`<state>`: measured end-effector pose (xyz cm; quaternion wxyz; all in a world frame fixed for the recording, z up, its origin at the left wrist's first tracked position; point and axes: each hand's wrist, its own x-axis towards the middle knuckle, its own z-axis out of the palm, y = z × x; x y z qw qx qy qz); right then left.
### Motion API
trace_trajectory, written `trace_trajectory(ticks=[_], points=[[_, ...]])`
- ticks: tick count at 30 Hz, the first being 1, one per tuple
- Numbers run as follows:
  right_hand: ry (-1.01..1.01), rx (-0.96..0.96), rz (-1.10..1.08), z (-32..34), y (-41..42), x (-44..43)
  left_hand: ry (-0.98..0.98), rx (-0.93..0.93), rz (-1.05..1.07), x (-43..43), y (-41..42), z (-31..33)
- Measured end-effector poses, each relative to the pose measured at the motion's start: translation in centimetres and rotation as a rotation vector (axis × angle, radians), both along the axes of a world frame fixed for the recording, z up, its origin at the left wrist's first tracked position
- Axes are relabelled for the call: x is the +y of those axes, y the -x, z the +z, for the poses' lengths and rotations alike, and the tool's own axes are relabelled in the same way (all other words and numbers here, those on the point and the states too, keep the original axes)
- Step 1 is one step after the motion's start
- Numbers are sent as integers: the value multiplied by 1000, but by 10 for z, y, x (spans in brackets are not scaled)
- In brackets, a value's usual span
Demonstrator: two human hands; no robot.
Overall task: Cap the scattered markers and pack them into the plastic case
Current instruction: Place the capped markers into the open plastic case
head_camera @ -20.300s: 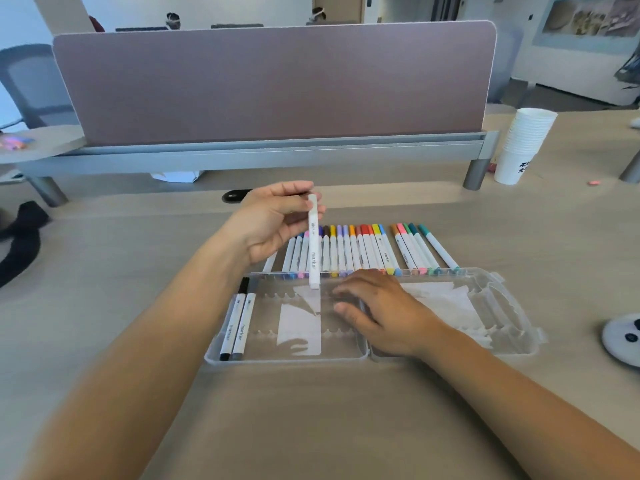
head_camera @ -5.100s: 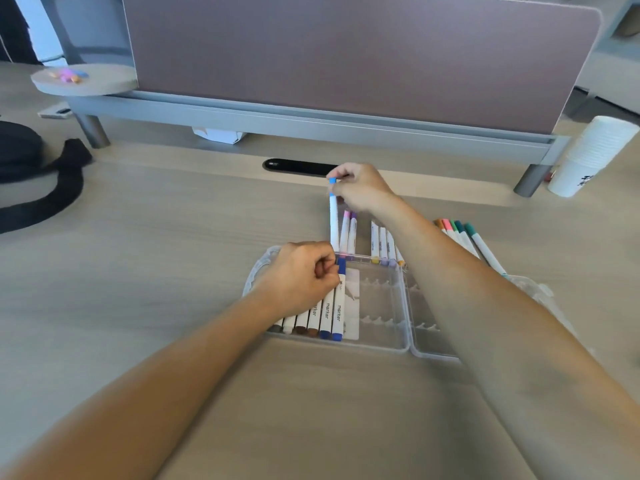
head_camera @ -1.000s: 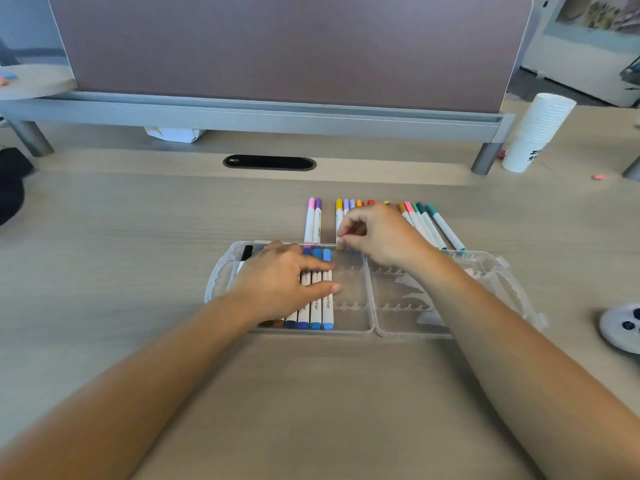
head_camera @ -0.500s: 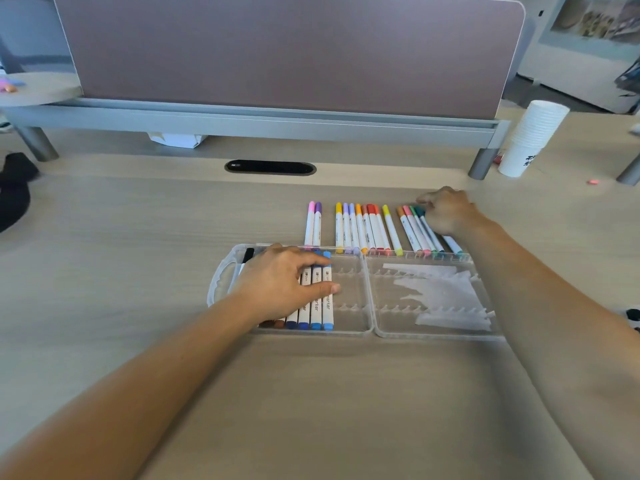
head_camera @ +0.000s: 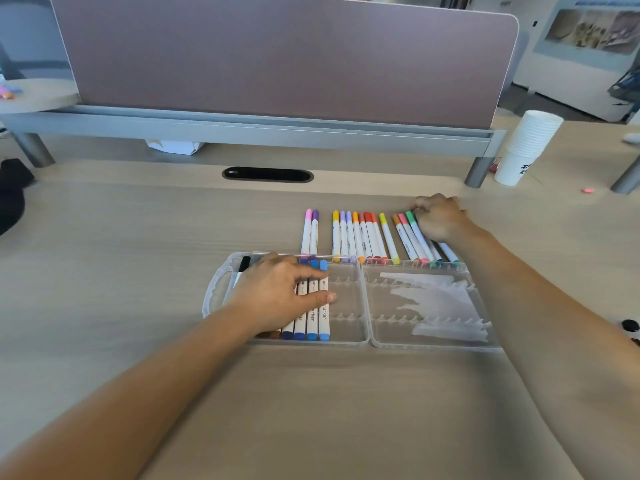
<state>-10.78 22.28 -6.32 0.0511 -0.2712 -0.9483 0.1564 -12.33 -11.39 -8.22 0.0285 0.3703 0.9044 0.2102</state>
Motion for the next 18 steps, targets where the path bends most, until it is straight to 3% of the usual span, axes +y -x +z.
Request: trace_trajectory(ticks=[5,9,13,18], points=[[199,256,55,11,-3,-12,-5,-13,6,0,1,-1],[129,241,115,19,1,-19,-2,-12,0,1,0,1],[35,198,31,13,5,-11,-9,-7,-2,0,-2,1],[87,192,-32,1,7,-6,-1,-1,-5,0,-1,1]])
